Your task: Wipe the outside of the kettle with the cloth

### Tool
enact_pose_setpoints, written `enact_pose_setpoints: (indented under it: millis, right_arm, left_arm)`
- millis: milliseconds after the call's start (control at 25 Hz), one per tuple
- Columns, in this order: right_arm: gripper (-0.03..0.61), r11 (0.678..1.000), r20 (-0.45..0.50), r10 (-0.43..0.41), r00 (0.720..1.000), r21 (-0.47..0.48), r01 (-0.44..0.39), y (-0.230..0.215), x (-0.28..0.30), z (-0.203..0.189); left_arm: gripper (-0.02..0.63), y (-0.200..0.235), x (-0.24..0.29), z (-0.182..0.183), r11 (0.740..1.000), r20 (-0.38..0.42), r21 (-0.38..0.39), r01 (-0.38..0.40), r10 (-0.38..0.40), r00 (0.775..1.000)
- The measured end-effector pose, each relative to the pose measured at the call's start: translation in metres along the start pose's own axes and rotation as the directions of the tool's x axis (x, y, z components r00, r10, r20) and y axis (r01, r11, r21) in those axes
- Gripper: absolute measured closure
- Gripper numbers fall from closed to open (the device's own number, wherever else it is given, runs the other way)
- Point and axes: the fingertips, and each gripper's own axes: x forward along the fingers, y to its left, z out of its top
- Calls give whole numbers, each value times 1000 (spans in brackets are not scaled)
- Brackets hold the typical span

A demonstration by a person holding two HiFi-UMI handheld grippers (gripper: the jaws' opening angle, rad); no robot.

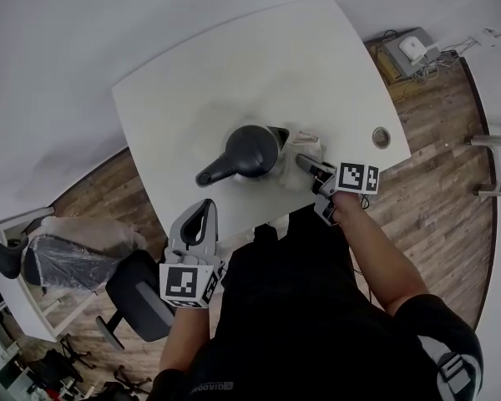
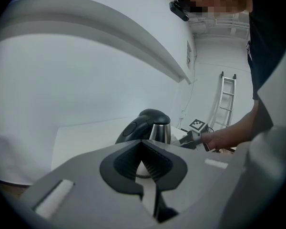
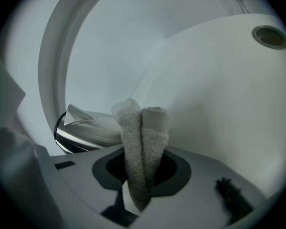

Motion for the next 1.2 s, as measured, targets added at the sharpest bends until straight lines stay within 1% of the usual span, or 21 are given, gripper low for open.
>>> enact_pose_setpoints:
  millis: [200, 400, 560, 720, 800, 880, 960, 1040, 1120, 1200]
  right_arm:
    - [488, 1000, -28, 3, 1000, 1, -3, -6, 3, -1]
    - [486, 999, -49, 33, 998, -24, -34, 4, -1, 5]
    - [486, 997, -56, 68, 996, -44, -71, 17, -11, 13]
    - [488, 992, -66, 107, 992, -65, -112, 34, -26, 26]
    - [488, 987, -72, 130, 989, -86, -136, 45, -35, 34]
    - [486, 978, -80, 156, 985, -127, -165, 61, -44, 45]
    - [488, 961, -97, 183, 978, -194, -198, 82, -52, 56]
    - [488, 932, -128, 198, 972, -284, -227, 104, -58, 68]
    - [486, 885, -168, 193, 967, -395, -246, 126, -60, 78]
    - [488, 837, -211, 176, 961, -481, -259, 144, -58, 85]
  left_arm:
    - [607, 12, -5, 10, 998, 24, 3, -64, 64, 998]
    - [607, 22, -8, 35, 991, 88, -3, -134, 134, 987]
    - [607, 22, -4, 56, 988, 125, -2, -152, 151, 981]
    - [607, 18, 4, 70, 987, 135, -7, -162, 161, 978]
    - [607, 13, 8, 77, 986, 143, -1, -165, 163, 976]
    - [607, 7, 12, 86, 987, 158, 12, -160, 156, 975]
    - [607, 2, 16, 93, 988, 173, 31, -151, 143, 974]
    - [607, -2, 19, 99, 988, 185, 40, -150, 141, 973]
    - [607, -6, 20, 104, 986, 200, 47, -162, 150, 968]
    - [607, -9, 20, 108, 981, 211, 52, -185, 170, 963]
